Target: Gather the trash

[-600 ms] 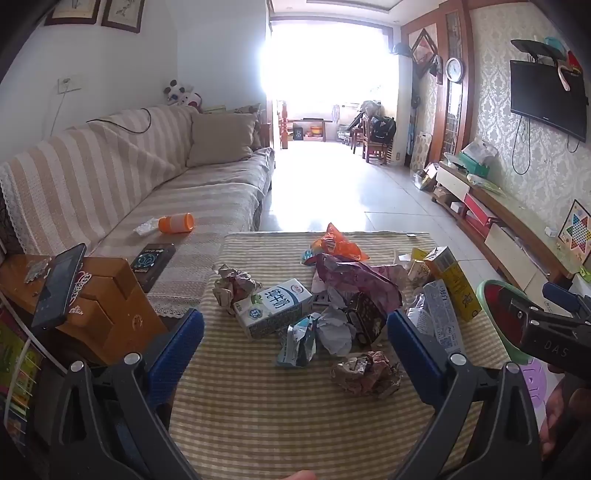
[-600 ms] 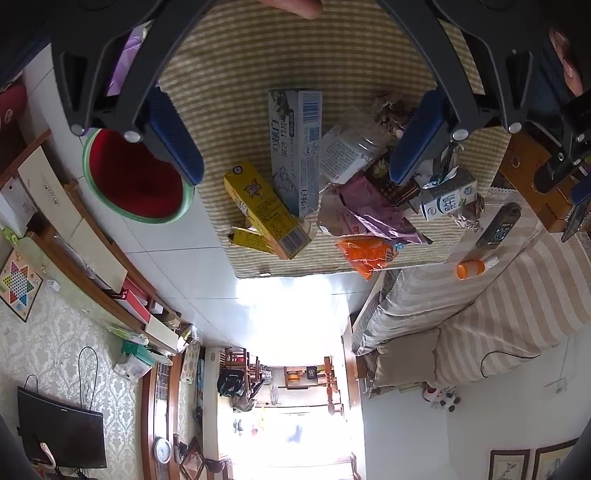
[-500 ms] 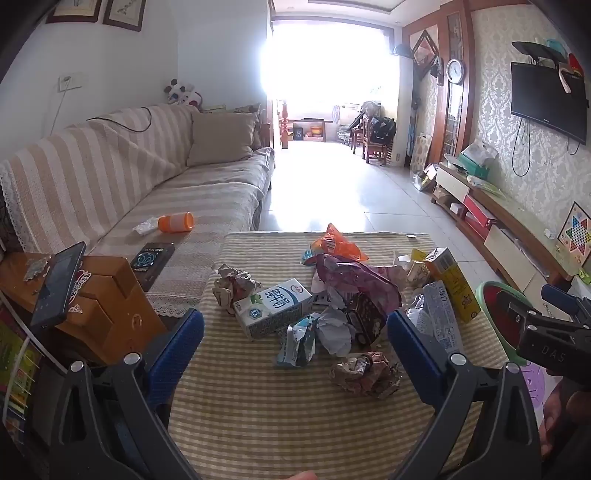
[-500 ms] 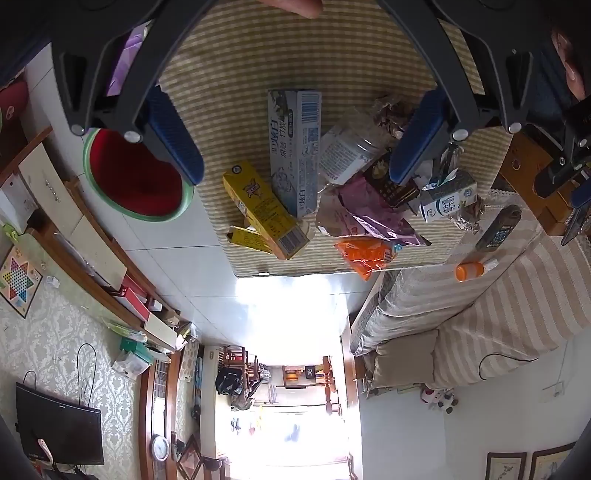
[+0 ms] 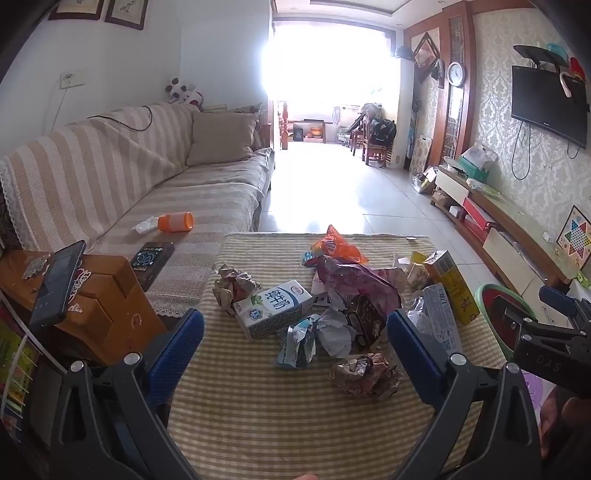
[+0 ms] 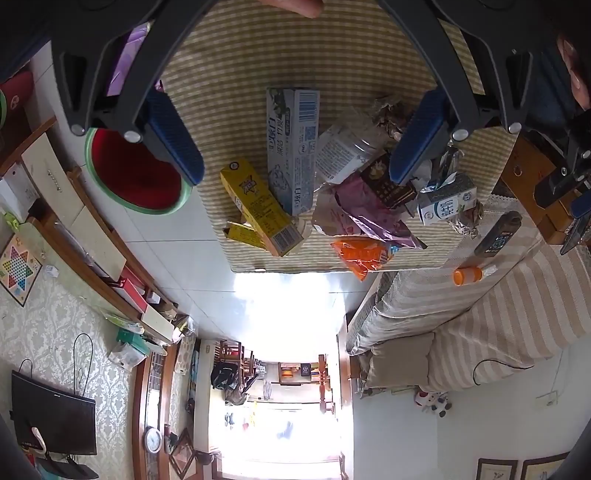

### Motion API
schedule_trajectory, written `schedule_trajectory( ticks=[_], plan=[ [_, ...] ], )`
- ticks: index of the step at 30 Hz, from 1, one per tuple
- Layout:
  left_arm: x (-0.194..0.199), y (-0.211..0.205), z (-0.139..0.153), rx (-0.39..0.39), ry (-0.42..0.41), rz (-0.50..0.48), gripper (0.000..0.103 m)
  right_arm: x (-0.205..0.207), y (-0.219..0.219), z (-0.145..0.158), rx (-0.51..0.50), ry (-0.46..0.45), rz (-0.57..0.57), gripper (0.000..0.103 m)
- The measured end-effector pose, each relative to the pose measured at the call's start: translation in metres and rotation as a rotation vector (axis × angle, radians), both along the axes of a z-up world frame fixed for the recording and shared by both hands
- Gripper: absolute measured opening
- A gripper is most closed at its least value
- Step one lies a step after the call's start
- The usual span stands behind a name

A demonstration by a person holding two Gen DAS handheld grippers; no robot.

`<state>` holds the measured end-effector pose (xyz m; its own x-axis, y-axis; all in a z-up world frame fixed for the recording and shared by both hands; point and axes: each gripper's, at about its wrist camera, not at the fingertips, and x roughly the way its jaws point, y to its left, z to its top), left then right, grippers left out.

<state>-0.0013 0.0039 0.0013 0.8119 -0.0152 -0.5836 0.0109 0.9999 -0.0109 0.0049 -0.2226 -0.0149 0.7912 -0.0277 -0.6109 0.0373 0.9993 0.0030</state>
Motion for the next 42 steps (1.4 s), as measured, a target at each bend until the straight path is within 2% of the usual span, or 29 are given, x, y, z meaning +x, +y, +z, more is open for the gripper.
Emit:
schedule_trajectory(
  ticks=[19,26,42],
  plan=[
    [0.001,0.001,-0.008,-0.002,0.023,-0.007,0.095,0.001,0.001,0.000,-0.007,-0.012,0.001,0.099],
    [0.001,0.007,-0.007,-0.037,0.025,0.005,0.095,0.000,0.001,0.000,-0.004,-0.014,0.006,0.099],
    [0.001,0.007,-0.011,-0.044,0.030,0.007,0.095,0.001,0.001,-0.002,-0.005,0.000,0.010,0.099]
  ],
)
